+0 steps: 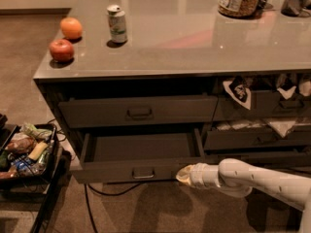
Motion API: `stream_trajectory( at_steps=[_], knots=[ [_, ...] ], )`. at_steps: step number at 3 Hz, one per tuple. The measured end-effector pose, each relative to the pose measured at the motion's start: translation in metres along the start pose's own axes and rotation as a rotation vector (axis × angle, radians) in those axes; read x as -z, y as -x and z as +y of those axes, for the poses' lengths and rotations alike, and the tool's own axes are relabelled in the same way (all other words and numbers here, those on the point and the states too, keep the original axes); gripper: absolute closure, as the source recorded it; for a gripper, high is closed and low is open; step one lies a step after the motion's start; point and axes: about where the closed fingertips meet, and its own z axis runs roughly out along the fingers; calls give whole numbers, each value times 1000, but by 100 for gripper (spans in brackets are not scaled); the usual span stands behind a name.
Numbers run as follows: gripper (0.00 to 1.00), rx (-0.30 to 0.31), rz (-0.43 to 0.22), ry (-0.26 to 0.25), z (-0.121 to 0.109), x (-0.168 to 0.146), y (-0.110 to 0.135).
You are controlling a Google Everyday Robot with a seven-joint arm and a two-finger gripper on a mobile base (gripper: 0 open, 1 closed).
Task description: Close middle drawer
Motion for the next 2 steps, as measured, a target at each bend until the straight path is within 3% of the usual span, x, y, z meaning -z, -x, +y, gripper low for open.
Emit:
stream_trajectory(
  at_steps=[1,2],
  knots=[
    [100,38,1,-50,-37,-29,-1],
    [100,62,4,-77,-53,-41,1]
  ],
)
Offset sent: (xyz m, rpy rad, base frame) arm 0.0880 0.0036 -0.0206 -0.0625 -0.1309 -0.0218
